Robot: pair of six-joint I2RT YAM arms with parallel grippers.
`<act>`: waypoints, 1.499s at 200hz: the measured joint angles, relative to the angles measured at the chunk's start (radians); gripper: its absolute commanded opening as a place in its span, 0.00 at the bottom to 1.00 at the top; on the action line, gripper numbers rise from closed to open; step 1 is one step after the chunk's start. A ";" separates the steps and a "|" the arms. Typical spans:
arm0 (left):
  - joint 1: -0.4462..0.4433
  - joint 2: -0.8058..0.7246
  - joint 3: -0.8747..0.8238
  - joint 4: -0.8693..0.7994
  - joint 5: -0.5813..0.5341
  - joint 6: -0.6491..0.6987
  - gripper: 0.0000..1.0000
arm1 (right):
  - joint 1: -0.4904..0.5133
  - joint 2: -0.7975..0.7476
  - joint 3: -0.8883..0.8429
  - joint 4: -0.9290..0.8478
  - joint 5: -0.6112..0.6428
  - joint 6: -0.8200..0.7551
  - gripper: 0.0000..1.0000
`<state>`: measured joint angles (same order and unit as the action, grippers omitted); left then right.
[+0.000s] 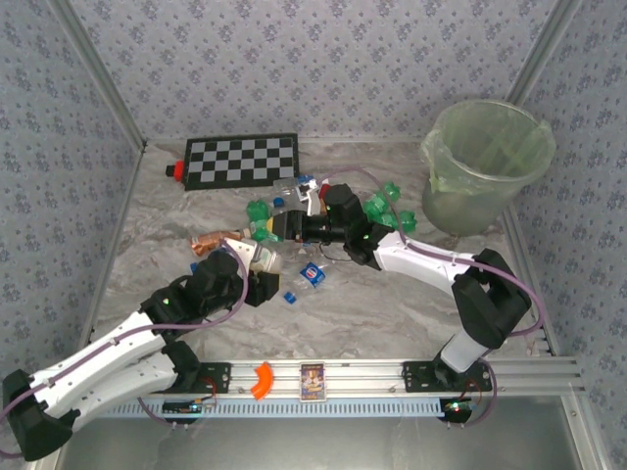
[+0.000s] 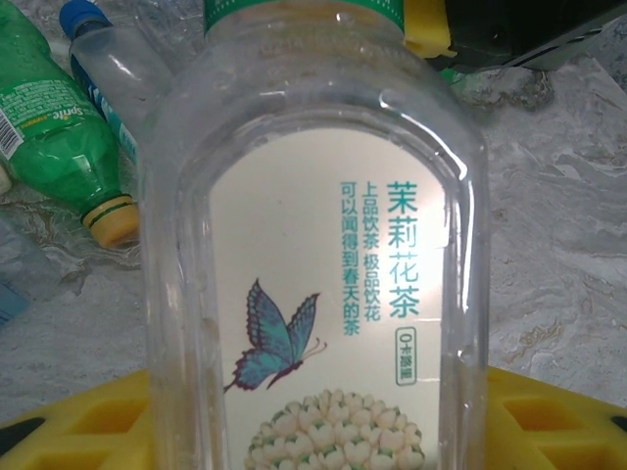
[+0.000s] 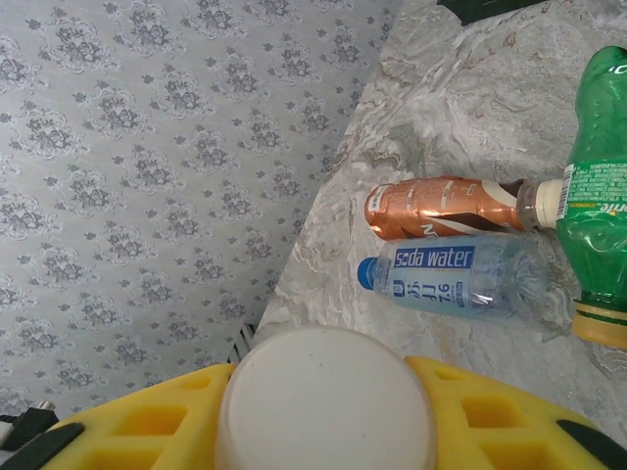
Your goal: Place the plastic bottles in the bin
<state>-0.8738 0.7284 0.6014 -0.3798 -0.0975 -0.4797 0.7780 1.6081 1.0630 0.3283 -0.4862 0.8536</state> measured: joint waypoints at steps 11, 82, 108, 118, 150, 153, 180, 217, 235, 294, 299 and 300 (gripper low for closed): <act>0.000 0.000 0.000 0.002 -0.001 0.000 0.66 | 0.000 0.000 0.001 -0.003 0.000 0.000 0.40; 0.000 -0.069 -0.011 -0.013 -0.045 -0.037 1.00 | -0.040 -0.121 0.002 -0.127 0.048 -0.076 0.38; -0.010 -0.142 -0.019 -0.027 -0.103 -0.065 1.00 | -0.106 -0.215 0.010 -0.214 0.090 -0.123 0.37; -0.010 -0.170 -0.021 -0.046 -0.140 -0.077 1.00 | -0.144 -0.257 0.023 -0.274 0.117 -0.149 0.34; -0.009 -0.257 -0.036 -0.095 -0.216 -0.111 1.00 | -0.275 -0.356 0.133 -0.478 0.208 -0.225 0.35; -0.009 -0.265 -0.037 -0.098 -0.221 -0.115 1.00 | -0.292 -0.365 0.148 -0.498 0.219 -0.233 0.35; -0.009 -0.306 -0.050 -0.101 -0.241 -0.136 1.00 | -0.421 -0.440 0.245 -0.616 0.327 -0.281 0.36; -0.009 -0.327 -0.058 -0.108 -0.240 -0.152 1.00 | -0.556 -0.486 0.373 -0.716 0.493 -0.345 0.39; -0.010 -0.333 -0.064 -0.106 -0.232 -0.158 1.00 | -0.607 -0.473 0.447 -0.747 0.562 -0.367 0.38; -0.010 -0.342 -0.078 -0.120 -0.198 -0.161 1.00 | -0.826 -0.388 0.578 -0.761 0.692 -0.388 0.39; -0.010 -0.346 -0.078 -0.119 -0.198 -0.161 1.00 | -0.838 -0.379 0.581 -0.760 0.702 -0.390 0.38; -0.010 -0.346 -0.078 -0.119 -0.198 -0.161 1.00 | -0.840 -0.378 0.581 -0.759 0.704 -0.391 0.38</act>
<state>-0.8833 0.3820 0.5236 -0.4992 -0.2955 -0.6407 -0.0620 1.2301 1.6436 -0.4309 0.2176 0.4629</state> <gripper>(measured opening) 0.997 0.399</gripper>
